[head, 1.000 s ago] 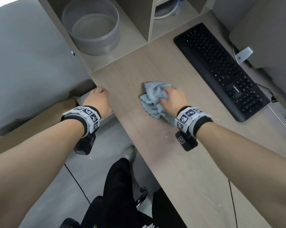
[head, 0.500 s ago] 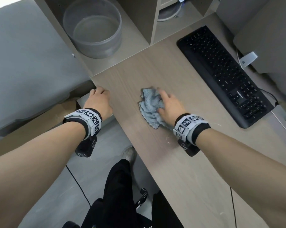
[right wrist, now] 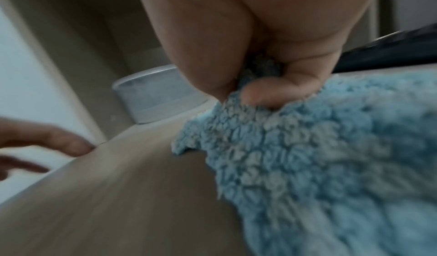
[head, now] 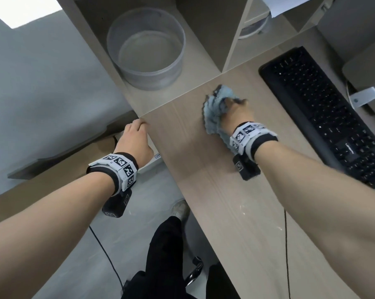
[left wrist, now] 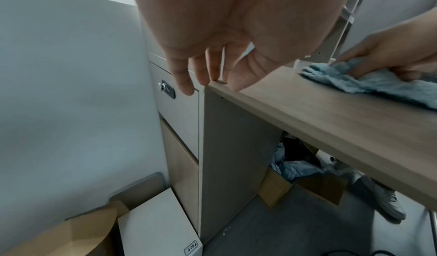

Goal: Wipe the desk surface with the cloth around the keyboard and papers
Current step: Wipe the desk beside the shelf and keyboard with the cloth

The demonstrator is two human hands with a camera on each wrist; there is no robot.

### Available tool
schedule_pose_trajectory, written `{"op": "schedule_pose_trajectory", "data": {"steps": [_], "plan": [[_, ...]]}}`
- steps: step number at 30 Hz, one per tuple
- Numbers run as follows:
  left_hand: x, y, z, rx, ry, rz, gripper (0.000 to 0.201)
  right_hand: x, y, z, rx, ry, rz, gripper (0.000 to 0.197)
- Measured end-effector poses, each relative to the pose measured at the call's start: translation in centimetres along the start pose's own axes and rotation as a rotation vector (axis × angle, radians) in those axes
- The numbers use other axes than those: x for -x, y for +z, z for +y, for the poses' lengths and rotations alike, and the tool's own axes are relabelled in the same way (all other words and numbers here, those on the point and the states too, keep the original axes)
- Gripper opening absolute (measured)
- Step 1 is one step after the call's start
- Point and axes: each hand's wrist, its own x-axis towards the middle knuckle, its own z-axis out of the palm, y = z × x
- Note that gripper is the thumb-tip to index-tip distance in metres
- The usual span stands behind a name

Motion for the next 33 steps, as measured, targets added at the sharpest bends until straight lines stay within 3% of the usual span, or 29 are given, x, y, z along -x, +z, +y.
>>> {"op": "schedule_pose_trajectory", "data": {"steps": [4,8,10,12,15,18,21,24,28,33], "plan": [[-0.4,-0.4,-0.6,-0.018,0.026,-0.001,0.067,3.4,3.2,-5.5,0.202,-0.233,-0.16,0.056],[-0.6,-0.9,-0.6,-0.028,0.038,-0.041,0.068,6.2,3.5,-5.3,0.18,-0.56,-0.219,0.049],[-0.5,-1.0,-0.5,-0.024,0.037,-0.064,0.068,4.3,2.5,-4.4,0.257,-0.475,-0.208,0.052],[-0.3,-1.1,-0.5,-0.017,0.028,-0.088,0.067,1.8,1.3,-4.3,0.339,-0.294,-0.167,0.055],[-0.2,-1.3,-0.5,-0.033,0.035,-0.123,0.066,1.1,1.3,-5.9,0.233,-0.16,-0.06,0.054],[0.2,-1.3,-0.4,-0.014,0.029,-0.142,0.067,4.3,3.5,-9.1,0.233,-0.269,-0.149,0.047],[1.6,-0.9,0.2,0.039,-0.006,-0.094,0.066,9.6,5.5,-8.6,0.264,-0.462,-0.165,0.048],[3.8,0.1,1.3,0.033,-0.018,-0.03,0.07,13.0,6.5,-4.3,0.162,-0.565,-0.13,0.041],[7.0,3.1,3.9,0.001,0.033,-0.018,0.066,15.3,5.9,3.1,0.049,-0.391,-0.137,0.047],[9.0,6.3,8.1,-0.059,0.083,-0.061,0.059,15.5,3.7,13.8,-0.002,-0.097,0.022,0.049]]}}
